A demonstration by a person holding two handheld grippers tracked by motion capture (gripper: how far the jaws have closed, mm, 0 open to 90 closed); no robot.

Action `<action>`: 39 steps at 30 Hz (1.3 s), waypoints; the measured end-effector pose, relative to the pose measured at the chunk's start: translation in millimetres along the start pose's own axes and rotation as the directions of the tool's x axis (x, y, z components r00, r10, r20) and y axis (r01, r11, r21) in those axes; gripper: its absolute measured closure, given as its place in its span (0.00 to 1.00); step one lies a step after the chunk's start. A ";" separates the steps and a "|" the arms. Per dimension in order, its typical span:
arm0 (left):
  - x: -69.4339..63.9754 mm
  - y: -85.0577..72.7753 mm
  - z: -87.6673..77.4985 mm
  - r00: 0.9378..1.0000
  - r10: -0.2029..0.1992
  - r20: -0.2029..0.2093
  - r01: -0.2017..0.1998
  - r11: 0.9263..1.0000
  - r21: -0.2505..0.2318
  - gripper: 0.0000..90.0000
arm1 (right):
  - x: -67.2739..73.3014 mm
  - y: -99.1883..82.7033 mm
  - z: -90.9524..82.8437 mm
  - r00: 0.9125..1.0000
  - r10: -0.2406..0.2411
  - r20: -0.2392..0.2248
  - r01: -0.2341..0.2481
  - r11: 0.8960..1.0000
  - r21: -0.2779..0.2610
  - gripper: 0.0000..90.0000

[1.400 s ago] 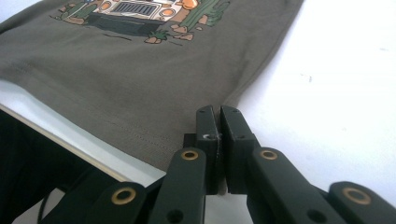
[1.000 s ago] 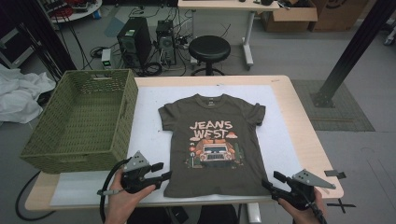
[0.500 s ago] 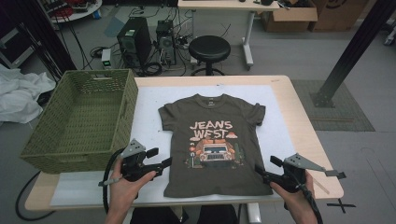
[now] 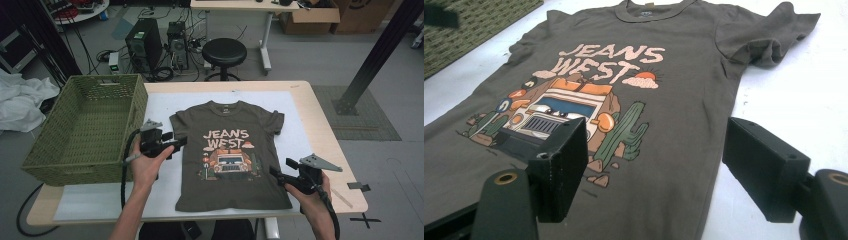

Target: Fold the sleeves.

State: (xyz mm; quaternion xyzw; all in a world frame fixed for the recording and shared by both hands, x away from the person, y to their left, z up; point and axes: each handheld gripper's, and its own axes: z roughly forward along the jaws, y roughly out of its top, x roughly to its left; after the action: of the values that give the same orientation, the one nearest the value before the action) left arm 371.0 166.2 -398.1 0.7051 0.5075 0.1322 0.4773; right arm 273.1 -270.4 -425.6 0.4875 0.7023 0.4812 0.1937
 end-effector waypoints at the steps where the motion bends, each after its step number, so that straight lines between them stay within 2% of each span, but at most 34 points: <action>1: 5.4 4.4 7.8 1.000 -0.006 -0.010 0.006 1.000 0.007 0.37 | -1.1 1.5 2.1 1.000 0.002 0.004 -0.002 1.000 0.005 0.30; 2: 5.4 4.4 7.8 1.000 -0.006 -0.010 0.006 1.000 0.007 0.38 | -2.3 2.9 3.9 1.000 0.003 0.008 -0.003 1.000 0.008 0.30; 3: 19.7 10.4 21.9 0.999 -0.032 -0.044 0.033 0.999 0.028 0.39 | -3.4 4.5 5.7 1.000 0.005 0.012 -0.005 1.000 0.011 0.30; 5: 35.5 13.1 32.7 0.994 -0.063 -0.091 0.067 0.997 0.044 0.41 | -4.6 8.3 8.8 1.000 0.004 0.019 -0.004 1.000 0.009 0.30; 7: 48.0 12.0 39.5 0.989 -0.093 -0.116 0.099 0.994 0.042 0.44 | -4.5 12.2 10.9 1.000 0.000 0.020 0.000 1.000 0.006 0.30; 9: 57.2 9.0 45.9 0.985 -0.099 -0.138 0.109 0.992 0.062 0.47 | -4.7 14.8 12.8 1.000 -0.006 0.022 0.006 1.000 0.013 0.30; 17: 58.0 1.7 65.1 0.983 -0.055 -0.174 0.074 0.992 0.100 0.47 | -6.9 15.2 22.3 1.000 -0.002 0.027 0.001 0.999 0.032 0.31; 20: 52.5 1.1 69.7 0.979 0.004 -0.205 0.019 0.994 0.106 0.48 | -5.8 15.1 23.7 1.000 -0.001 0.025 0.000 1.000 0.031 0.31; 22: 49.1 0.3 71.4 0.973 0.041 -0.227 -0.016 0.993 0.115 0.50 | -5.5 14.9 23.8 1.000 -0.001 0.026 0.000 1.000 0.029 0.31; 26: 43.5 0.2 73.7 0.958 0.117 -0.262 -0.081 0.986 0.144 0.55 | -5.0 15.0 21.9 0.999 -0.004 0.031 0.004 1.000 0.023 0.32; 27: 43.3 0.1 74.0 0.958 0.118 -0.261 -0.083 0.987 0.140 0.57 | -4.5 14.9 20.9 0.999 -0.004 0.032 0.004 1.000 0.019 0.32; 31: 42.2 0.6 75.0 0.963 0.136 -0.232 -0.105 0.984 0.142 0.75 | -3.3 13.8 18.2 0.999 -0.005 0.033 0.004 1.000 0.017 0.33; 32: 41.9 0.7 75.3 0.967 0.140 -0.213 -0.111 0.983 0.144 0.80 | -3.4 13.2 17.5 0.999 -0.003 0.035 0.003 1.000 0.018 0.33; 33: 42.3 0.9 75.5 0.974 0.121 -0.192 -0.095 0.986 0.137 0.87 | -3.7 12.6 16.8 0.999 -0.002 0.036 0.001 1.000 0.018 0.33; 35: 42.8 2.2 73.6 0.977 0.087 -0.194 -0.066 0.991 0.113 0.98 | -4.6 10.8 15.4 0.999 0.003 0.037 -0.003 1.000 0.020 0.33; 36: 40.8 4.1 71.7 0.979 0.082 -0.186 -0.067 0.994 0.083 0.98 | -5.2 10.0 14.4 0.999 0.004 0.038 -0.005 1.000 0.020 0.33; 39: 30.6 9.5 68.0 0.983 0.095 -0.154 -0.093 0.995 0.021 0.98 | -7.7 7.5 10.7 0.999 0.007 0.043 -0.008 1.000 0.020 0.33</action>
State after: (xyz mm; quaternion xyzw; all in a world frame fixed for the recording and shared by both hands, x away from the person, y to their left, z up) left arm 436.0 155.1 -434.2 0.7190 0.5101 0.2056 0.4250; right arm 288.2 -271.4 -425.5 0.5023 0.7011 0.4641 0.2021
